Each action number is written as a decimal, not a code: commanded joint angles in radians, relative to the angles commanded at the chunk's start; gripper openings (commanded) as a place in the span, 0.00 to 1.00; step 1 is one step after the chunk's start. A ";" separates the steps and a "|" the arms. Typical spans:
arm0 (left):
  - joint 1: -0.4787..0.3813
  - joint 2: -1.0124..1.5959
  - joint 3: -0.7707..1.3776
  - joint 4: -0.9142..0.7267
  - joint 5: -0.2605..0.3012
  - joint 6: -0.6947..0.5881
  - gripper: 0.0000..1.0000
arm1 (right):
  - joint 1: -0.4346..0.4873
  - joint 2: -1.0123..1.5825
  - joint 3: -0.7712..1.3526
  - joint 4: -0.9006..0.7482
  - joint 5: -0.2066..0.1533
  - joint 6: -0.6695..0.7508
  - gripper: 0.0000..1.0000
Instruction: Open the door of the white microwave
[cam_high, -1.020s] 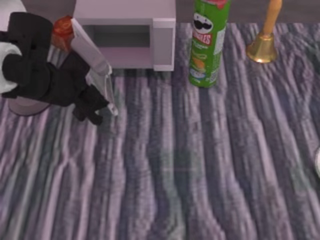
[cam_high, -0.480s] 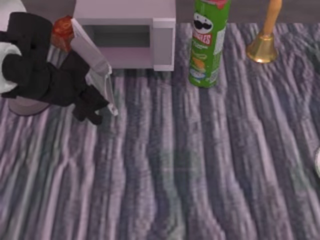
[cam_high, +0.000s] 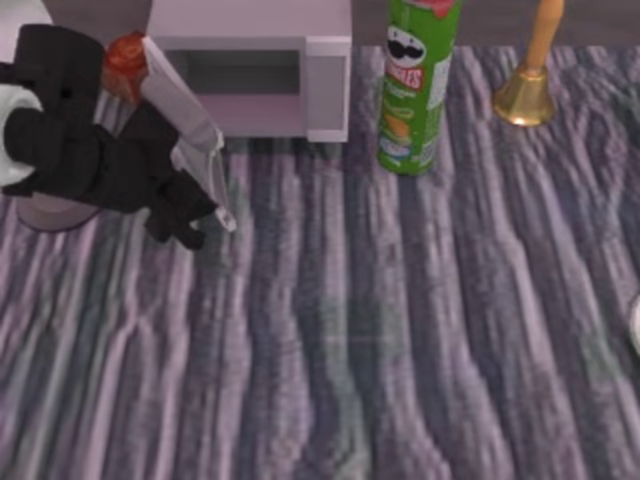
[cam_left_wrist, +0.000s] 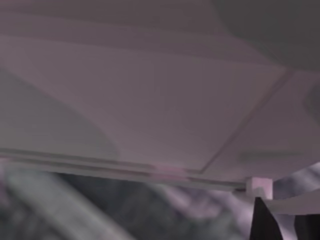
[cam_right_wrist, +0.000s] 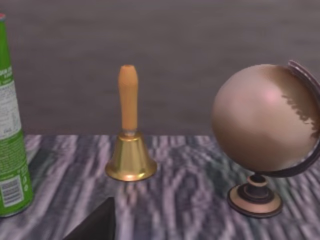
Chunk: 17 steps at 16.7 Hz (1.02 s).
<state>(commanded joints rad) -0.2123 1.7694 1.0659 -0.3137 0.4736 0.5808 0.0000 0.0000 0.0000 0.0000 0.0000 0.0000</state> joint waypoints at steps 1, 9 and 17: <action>0.001 0.001 0.000 -0.002 0.001 0.002 0.00 | 0.000 0.000 0.000 0.000 0.000 0.000 1.00; 0.043 0.008 0.021 -0.055 0.047 0.102 0.00 | 0.000 0.000 0.000 0.000 0.000 0.000 1.00; 0.043 0.008 0.021 -0.055 0.047 0.102 0.00 | 0.000 0.000 0.000 0.000 0.000 0.000 1.00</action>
<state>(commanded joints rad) -0.1691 1.7778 1.0867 -0.3688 0.5207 0.6831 0.0000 0.0000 0.0000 0.0000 0.0000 0.0000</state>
